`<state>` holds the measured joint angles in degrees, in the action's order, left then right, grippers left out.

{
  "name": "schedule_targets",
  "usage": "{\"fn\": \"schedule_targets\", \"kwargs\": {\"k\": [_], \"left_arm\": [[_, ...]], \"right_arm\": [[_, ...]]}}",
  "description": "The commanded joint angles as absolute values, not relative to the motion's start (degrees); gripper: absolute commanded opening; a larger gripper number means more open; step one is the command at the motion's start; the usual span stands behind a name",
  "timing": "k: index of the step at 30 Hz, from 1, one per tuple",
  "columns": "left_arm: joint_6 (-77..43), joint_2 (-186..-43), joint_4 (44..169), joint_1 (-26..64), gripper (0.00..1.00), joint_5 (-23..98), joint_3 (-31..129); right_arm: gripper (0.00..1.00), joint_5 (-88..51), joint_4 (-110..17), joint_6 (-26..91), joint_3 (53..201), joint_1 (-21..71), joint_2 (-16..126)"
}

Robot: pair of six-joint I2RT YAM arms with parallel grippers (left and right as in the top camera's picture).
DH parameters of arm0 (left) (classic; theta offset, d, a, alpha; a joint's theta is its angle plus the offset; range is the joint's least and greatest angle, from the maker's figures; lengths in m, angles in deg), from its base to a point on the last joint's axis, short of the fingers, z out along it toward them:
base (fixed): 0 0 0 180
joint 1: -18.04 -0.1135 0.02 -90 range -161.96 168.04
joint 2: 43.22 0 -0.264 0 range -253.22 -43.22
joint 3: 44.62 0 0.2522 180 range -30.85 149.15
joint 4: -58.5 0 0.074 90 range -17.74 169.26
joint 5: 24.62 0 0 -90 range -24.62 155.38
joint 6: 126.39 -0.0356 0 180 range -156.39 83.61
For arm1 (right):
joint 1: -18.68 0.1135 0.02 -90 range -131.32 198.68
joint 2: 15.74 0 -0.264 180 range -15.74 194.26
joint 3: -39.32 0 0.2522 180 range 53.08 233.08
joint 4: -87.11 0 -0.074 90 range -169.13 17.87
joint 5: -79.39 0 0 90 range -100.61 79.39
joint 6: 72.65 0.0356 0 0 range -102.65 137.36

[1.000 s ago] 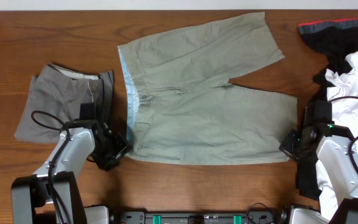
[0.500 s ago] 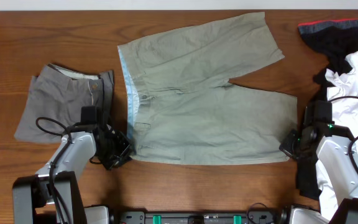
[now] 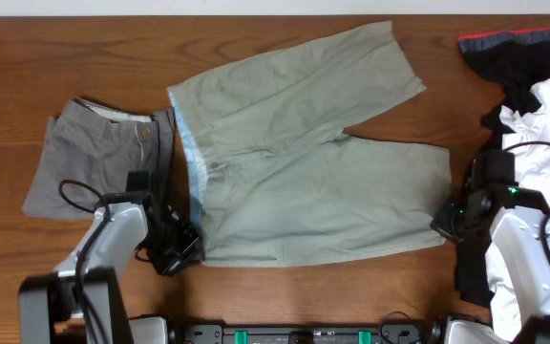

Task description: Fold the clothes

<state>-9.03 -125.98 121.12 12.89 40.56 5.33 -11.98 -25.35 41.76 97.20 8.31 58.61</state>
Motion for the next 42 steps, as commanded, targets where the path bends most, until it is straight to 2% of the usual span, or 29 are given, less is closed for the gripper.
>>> {"fn": "schedule_targets", "kwargs": {"k": [1, 12, 20, 26, 30, 42], "left_arm": [[-15.4, -118.2, 126.1, 12.8, 0.06, 47.7, 10.0], [-18.8, -91.0, 146.5, 12.8, 0.06, 48.8, 23.7], [-20.3, -87.4, 153.1, 13.1, 0.06, 48.5, 27.4], [-20.2, -89.8, 150.3, 14.0, 0.06, 48.3, 27.4], [-19.6, -93.2, 143.4, 14.0, 0.06, 48.3, 27.4], [-21.8, -112.7, 118.4, 14.0, 0.06, 48.1, 27.4]], "right_arm": [[0.01, -12.6, -22.2, 40.0, 103.0, 8.1, 53.7], [0.01, -11.9, -6.7, 41.1, 122.5, 8.1, 43.3], [0.01, -8.9, -1.0, 41.1, 130.2, 8.1, 43.2], [0.01, -9.6, -8.2, 44.0, 130.4, 8.1, 45.2], [0.01, -12.1, -15.9, 44.9, 130.4, 8.3, 50.3], [0.01, -23.2, -54.7, 43.4, 130.4, 8.2, 72.6]]}}
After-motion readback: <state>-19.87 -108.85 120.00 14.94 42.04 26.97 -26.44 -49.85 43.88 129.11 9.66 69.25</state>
